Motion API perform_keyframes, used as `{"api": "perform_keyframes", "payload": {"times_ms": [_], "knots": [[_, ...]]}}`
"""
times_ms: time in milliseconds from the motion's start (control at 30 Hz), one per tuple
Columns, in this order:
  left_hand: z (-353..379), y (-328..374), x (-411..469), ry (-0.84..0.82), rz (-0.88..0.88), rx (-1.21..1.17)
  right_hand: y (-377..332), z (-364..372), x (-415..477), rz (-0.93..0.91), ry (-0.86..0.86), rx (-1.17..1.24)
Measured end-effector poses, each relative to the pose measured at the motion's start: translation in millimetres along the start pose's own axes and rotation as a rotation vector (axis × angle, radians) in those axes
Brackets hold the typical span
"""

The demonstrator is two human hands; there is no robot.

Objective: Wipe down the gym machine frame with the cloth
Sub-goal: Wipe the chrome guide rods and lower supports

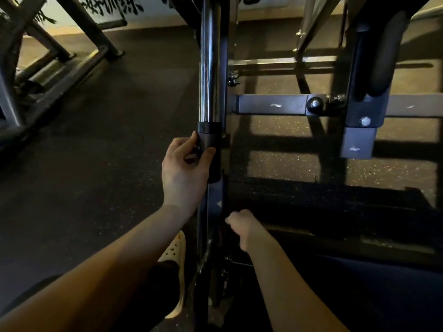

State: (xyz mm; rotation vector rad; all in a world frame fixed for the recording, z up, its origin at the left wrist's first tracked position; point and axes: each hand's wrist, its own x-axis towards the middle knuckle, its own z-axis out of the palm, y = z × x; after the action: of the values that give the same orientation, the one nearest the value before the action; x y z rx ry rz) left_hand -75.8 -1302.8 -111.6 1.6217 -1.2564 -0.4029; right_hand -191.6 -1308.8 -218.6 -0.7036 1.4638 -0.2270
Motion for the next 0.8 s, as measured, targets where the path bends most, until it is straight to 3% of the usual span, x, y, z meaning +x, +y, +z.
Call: {"api": "perform_keyframes", "payload": {"times_ms": [67, 200, 367, 467, 567, 733, 800], "knots": [[-1.2, -1.8, 1.1, -0.009, -0.009, 0.007, -32.5, -7.1, -8.0, -0.119, 0.006, 0.109], [-2.5, -4.2, 1.4, -0.006, -0.009, 0.021, -115.9, -23.3, -33.4, -0.526, 0.014, 0.311], [-2.7, 2.7, 5.9, -0.004, -0.01, 0.02, -186.6, -12.7, -20.4, -0.876, 0.149, 0.431], [-5.4, 5.9, 11.5, 0.005, -0.064, 0.08, -155.9, -5.8, 10.3, -0.812, 0.21, 0.335], [-3.6, 9.7, 19.0, 0.024, -0.166, 0.097, -124.7, -16.7, 22.7, -0.605, 0.081, 0.271], [7.4, 14.8, 36.0, -0.005, -0.168, 0.176, -164.8, -49.1, 17.7, -0.798, 0.096, 0.257], [12.7, 15.4, 47.5, -0.011, -0.089, 0.239, -184.5, -49.9, 29.1, -0.861, 0.093, 0.263]]}}
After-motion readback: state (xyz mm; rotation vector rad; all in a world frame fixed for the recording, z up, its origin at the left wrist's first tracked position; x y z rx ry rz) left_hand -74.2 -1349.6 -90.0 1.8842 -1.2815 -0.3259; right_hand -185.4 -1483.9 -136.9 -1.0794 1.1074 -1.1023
